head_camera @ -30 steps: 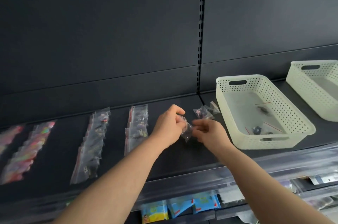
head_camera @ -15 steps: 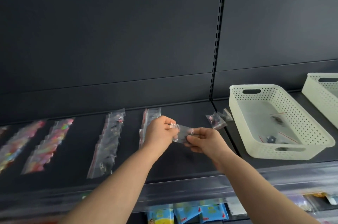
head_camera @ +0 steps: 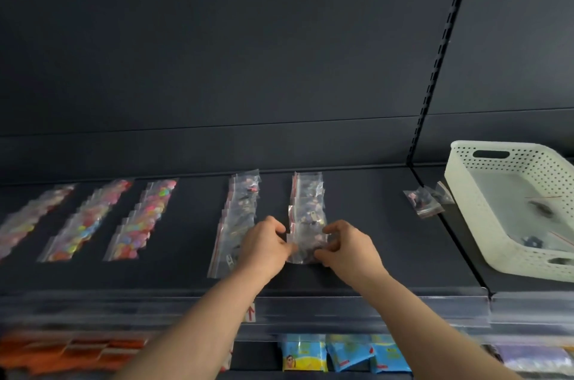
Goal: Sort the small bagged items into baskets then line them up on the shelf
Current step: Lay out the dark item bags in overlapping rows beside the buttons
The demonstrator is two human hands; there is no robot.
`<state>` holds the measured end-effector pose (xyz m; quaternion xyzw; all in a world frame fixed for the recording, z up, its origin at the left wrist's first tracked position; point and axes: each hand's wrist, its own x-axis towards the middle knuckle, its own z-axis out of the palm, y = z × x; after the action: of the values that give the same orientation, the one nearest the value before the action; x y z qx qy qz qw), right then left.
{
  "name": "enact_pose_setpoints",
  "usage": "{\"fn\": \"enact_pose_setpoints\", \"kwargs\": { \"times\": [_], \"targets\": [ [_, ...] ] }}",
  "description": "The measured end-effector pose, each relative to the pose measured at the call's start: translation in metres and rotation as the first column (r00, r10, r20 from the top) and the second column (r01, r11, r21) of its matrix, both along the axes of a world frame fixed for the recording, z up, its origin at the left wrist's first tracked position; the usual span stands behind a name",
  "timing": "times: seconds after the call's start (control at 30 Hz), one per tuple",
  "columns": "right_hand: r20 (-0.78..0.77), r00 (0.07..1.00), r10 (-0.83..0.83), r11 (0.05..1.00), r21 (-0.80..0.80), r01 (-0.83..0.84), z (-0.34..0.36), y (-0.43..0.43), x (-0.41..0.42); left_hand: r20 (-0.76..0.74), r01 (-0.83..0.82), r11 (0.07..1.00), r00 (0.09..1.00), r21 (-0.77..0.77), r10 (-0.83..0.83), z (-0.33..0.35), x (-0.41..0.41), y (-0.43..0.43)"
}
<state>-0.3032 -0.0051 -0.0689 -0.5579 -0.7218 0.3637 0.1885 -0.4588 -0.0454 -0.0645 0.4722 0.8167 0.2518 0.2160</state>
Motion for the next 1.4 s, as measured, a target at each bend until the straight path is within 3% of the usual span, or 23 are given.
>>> {"fn": "enact_pose_setpoints", "kwargs": {
  "times": [0.23,0.47,0.7,0.9,1.03,1.13,1.27,1.4],
  "targets": [
    [0.245,0.965,-0.094,0.973,0.229,0.037,-0.001,-0.006,-0.01,-0.179,0.091,0.995,0.979,-0.041,-0.097,-0.003,-0.001,0.003],
    [0.273,0.958,-0.093,0.945,0.327,-0.001,0.003,0.001,0.003,-0.135,0.167,0.985,0.978,0.049,-0.159,0.012,0.001,0.023],
    [0.604,0.758,-0.247,0.916,0.4,-0.021,0.005,0.027,0.077,-0.1,0.31,0.951,0.946,0.001,-0.309,0.017,0.06,0.069],
    [0.589,0.787,-0.186,0.943,0.331,-0.025,0.003,0.043,0.116,-0.134,0.46,0.888,0.88,0.007,-0.455,0.019,0.137,0.122],
    [0.557,0.821,-0.126,0.959,0.279,-0.042,0.007,0.055,0.126,-0.222,0.641,0.768,0.747,-0.012,-0.627,0.019,0.179,0.161],
    [0.563,0.82,-0.102,0.961,0.27,-0.066,0.006,0.057,0.126,-0.258,0.689,0.716,0.676,-0.112,-0.69,0.011,0.189,0.178],
    [0.529,0.844,-0.094,0.972,0.234,-0.038,0.011,0.064,0.13,-0.279,0.612,0.767,0.715,-0.193,-0.641,0.009,0.17,0.176],
    [0.545,0.835,-0.079,0.979,0.202,-0.039,0.018,0.069,0.13,-0.205,0.488,0.869,0.845,-0.081,-0.493,0.02,0.158,0.176]
  ]
}}
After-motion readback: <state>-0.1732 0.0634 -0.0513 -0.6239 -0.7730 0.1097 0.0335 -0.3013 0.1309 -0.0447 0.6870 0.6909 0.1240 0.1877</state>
